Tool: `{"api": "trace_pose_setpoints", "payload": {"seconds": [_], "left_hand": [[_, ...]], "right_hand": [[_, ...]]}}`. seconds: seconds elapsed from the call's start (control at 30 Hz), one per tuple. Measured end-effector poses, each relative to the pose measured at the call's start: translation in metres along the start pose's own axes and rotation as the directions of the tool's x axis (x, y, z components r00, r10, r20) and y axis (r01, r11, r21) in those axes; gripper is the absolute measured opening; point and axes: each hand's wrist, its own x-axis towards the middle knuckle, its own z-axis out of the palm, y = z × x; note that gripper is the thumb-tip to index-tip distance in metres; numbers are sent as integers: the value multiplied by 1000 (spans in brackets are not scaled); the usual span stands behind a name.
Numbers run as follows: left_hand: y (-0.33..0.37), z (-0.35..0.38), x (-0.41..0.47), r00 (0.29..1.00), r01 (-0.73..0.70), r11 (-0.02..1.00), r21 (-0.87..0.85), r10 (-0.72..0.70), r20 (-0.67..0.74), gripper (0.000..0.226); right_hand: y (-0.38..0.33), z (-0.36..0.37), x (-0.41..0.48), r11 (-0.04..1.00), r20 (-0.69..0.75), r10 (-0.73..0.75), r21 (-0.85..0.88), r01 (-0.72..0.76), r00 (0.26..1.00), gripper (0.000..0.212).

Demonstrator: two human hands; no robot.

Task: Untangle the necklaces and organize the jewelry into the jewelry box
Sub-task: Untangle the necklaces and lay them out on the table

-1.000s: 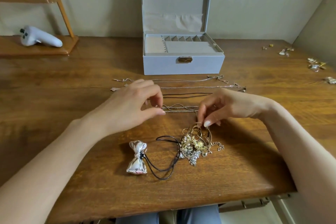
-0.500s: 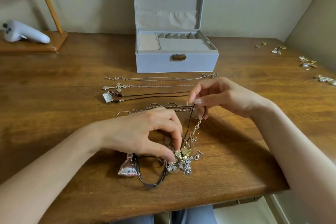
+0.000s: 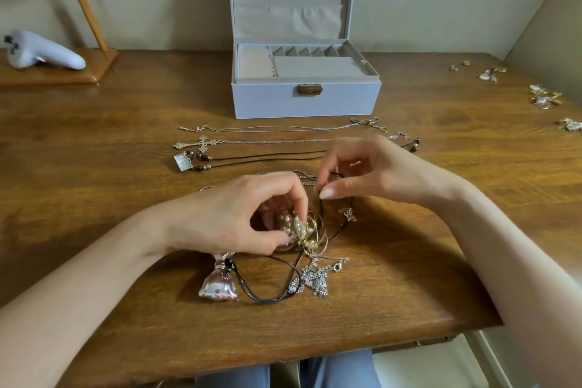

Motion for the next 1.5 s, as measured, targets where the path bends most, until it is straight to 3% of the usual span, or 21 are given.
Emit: {"api": "trace_pose_setpoints", "payload": {"seconds": [0.13, 0.33, 0.43, 0.63, 0.7, 0.87, 0.97, 1.03, 1.1, 1.2, 1.33, 1.5], "left_hand": [[-1, 0, 2, 983, -85, 964, -252, 41, -177, 21], [-9, 3, 9, 943, -189, 850, -491, 18, -332, 23], [-12, 4, 11, 936, -201, 780, -593, -26, -351, 25], [-10, 0, 14, 915, -219, 610, -762, -143, -378, 12], [-8, -1, 15, 904, -233, 583, -778, -165, -394, 11], [-7, -5, 15, 878, -274, 511, -814, -211, -428, 13], [-10, -5, 15, 870, -298, 487, -821, -216, -444, 14], [-12, -6, 16, 862, -307, 484, -819, -223, -454, 16], [-12, -7, 16, 862, -304, 487, -819, -226, -454, 17], [-13, -7, 17, 861, -295, 496, -817, -233, -453, 19], [-15, -6, 17, 851, -283, 512, -811, -255, -458, 19], [-14, -6, 17, 851, -274, 514, -813, -265, -454, 14]], "right_hand": [[-5, 8, -1, 985, 112, -22, 171, 2, 993, 24], [-4, 15, 3, 984, 17, -56, 170, 53, 998, 6], [-3, 11, 2, 976, 0, -54, 213, 53, 999, 9], [-4, 9, -3, 973, 219, 28, 217, -77, 975, 17], [-6, 9, -3, 957, 307, 19, 270, -106, 951, 31], [-5, 3, -7, 912, 365, 2, 382, -151, 931, 48], [-7, -1, -10, 875, 268, 27, 459, -152, 963, 53], [-7, -4, -8, 882, 153, 92, 446, -152, 984, 44], [-5, -6, -7, 918, 125, 126, 362, -164, 984, 33], [-2, -4, -7, 951, 215, 139, 245, -191, 967, 23], [-4, -6, -11, 953, 400, 92, 229, -197, 912, 20], [-3, -14, -15, 941, 658, -4, 257, -220, 753, 25]]}}
